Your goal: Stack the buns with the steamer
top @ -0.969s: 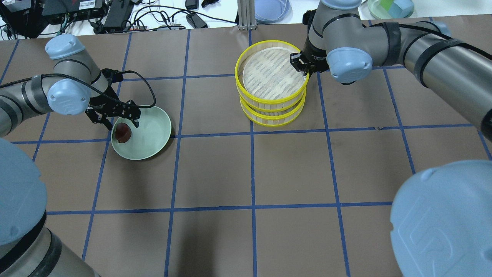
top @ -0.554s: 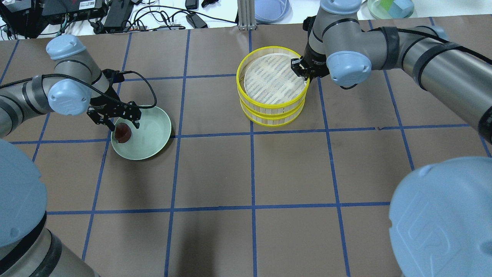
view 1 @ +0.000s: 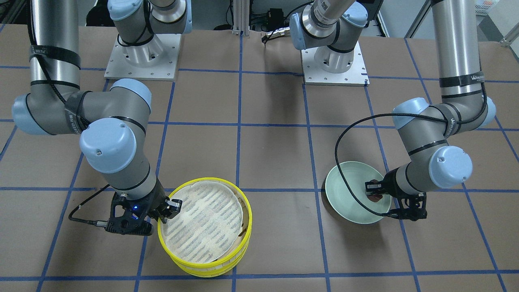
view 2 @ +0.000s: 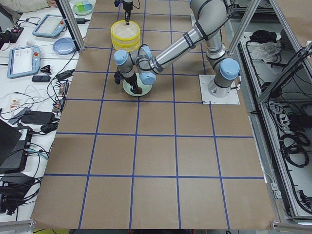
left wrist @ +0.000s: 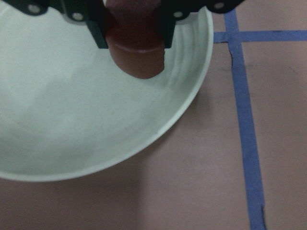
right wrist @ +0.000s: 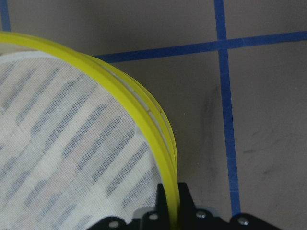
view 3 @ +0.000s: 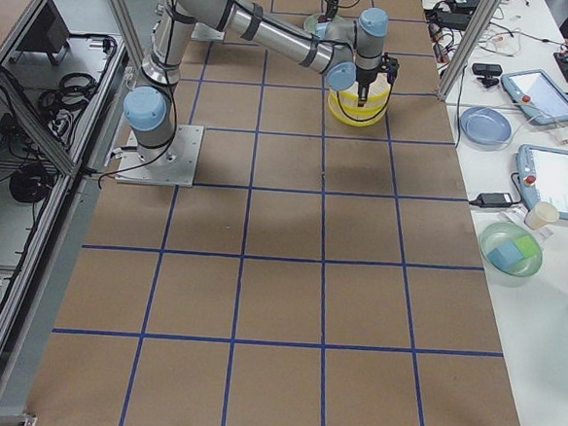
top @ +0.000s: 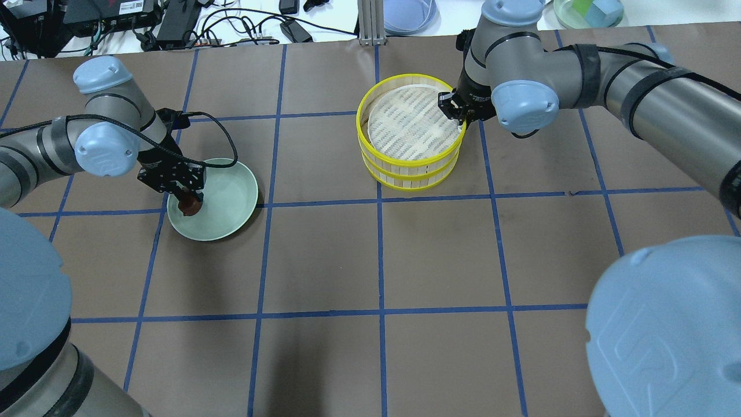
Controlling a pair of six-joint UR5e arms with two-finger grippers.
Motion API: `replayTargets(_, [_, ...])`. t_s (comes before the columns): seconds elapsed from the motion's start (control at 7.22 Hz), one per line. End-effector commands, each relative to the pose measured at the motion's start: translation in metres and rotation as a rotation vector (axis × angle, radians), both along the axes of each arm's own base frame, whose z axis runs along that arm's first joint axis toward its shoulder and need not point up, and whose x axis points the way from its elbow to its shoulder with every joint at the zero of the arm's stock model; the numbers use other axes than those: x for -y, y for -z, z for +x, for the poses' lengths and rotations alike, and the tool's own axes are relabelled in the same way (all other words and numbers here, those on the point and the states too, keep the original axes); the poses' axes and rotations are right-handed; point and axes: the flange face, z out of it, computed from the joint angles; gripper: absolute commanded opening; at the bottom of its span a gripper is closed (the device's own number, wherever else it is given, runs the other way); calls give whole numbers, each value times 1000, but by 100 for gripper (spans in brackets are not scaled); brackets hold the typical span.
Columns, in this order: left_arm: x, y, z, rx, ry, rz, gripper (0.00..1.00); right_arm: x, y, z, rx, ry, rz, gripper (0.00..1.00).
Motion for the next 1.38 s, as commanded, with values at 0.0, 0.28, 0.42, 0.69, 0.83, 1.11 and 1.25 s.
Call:
replayTargets(0.0, [6, -9, 1, 2, -15, -30, 0, 0, 1, -1, -6, 1, 0, 0])
replayTargets(0.28, [17, -31, 4, 15, -29, -82, 0, -1, 3, -1, -11, 3, 6, 23])
replayTargets(0.42, [27, -50, 5, 25, -31, -124, 0, -1, 3, -1, -11, 3, 4, 29])
replayTargets(0.69, [37, -82, -14, 50, -105, -180, 0, -1, 1, -1, -8, 10, -5, 35])
replayTargets(0.83, [40, -97, -34, 59, -158, -206, 0, -1, 1, -1, 1, 42, -6, 35])
replayTargets(1.11, [46, -130, -79, 65, -212, -270, 0, 4, 2, 0, 3, 48, -36, 37])
replayTargets(1.25, [49, -139, -86, 60, -216, -289, 0, 8, 0, 0, 7, 48, -77, 47])
